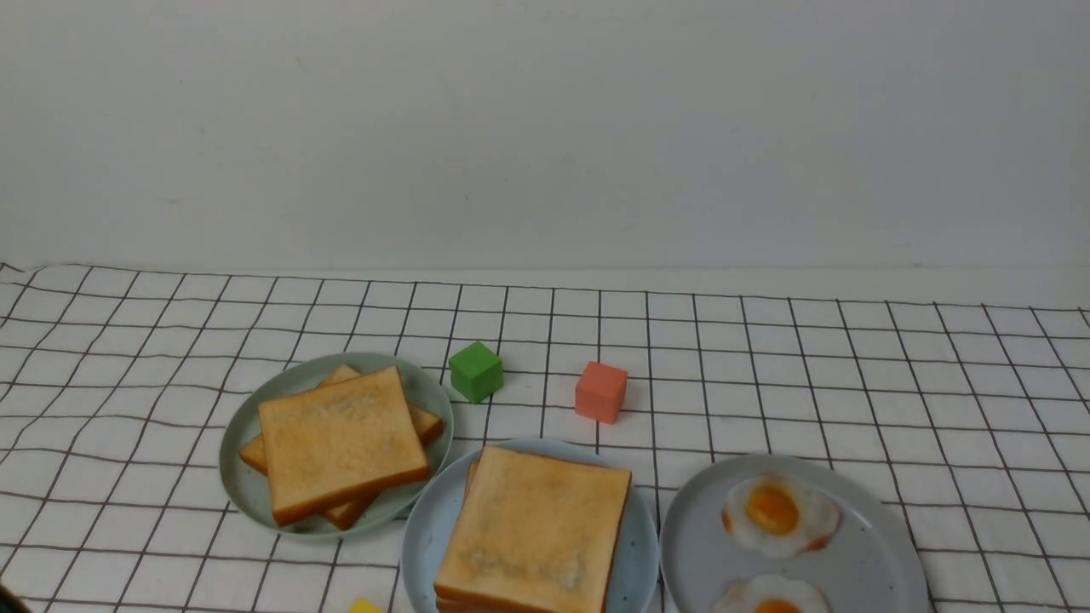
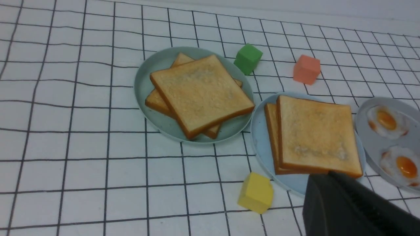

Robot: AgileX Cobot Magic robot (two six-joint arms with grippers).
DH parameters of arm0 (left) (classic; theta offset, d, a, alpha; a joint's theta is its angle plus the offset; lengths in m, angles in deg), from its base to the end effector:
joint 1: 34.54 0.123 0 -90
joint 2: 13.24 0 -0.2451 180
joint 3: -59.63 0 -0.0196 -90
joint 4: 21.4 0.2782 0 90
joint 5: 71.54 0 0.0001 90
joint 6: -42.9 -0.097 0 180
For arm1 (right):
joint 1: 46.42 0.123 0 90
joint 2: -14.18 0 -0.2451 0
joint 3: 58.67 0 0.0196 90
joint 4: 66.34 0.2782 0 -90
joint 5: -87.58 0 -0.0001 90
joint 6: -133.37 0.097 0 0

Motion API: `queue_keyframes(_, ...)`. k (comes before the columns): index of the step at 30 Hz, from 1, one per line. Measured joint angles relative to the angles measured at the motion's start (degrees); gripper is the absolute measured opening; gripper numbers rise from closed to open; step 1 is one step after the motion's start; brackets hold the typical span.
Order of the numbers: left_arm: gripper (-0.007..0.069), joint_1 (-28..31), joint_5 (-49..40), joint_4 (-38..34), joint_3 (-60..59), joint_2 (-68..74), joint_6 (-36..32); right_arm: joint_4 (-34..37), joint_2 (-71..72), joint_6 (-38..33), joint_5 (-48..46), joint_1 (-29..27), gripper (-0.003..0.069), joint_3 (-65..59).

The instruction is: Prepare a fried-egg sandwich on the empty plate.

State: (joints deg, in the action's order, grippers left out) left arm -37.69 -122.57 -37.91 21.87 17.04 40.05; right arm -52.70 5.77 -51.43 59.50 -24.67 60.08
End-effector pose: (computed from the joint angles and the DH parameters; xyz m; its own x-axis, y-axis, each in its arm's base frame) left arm 0.1212 -0.0282 0.3245 -0.4961 -0.1037 -0.8620 0.1837 0.9578 -0.2210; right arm 0.0956 0.0498 0.2620 -0.1730 0.0667 -0.9827 -0.4523 0.8809 0.1394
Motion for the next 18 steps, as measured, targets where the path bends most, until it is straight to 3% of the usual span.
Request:
queue_keyframes(8, -0.0013, 0.0, 6.3, 4.6, -3.1, -0.1, 0.0, 0.0, 0.0, 0.0, 0.0, 0.0, 0.0029, -0.1)
queue_keyframes(14, -0.0013, 0.0, 21.8, 9.5, -21.6, -11.3, 2.8, 0.0, 0.0, 0.0, 0.0, 0.0, 0.0031, -0.1)
queue_keyframes(18, -0.0013, 0.0, 25.5, 11.1, -32.7, -19.4, 6.1, 0.0, 0.0, 0.0, 0.0, 0.0, 0.0039, -0.1)
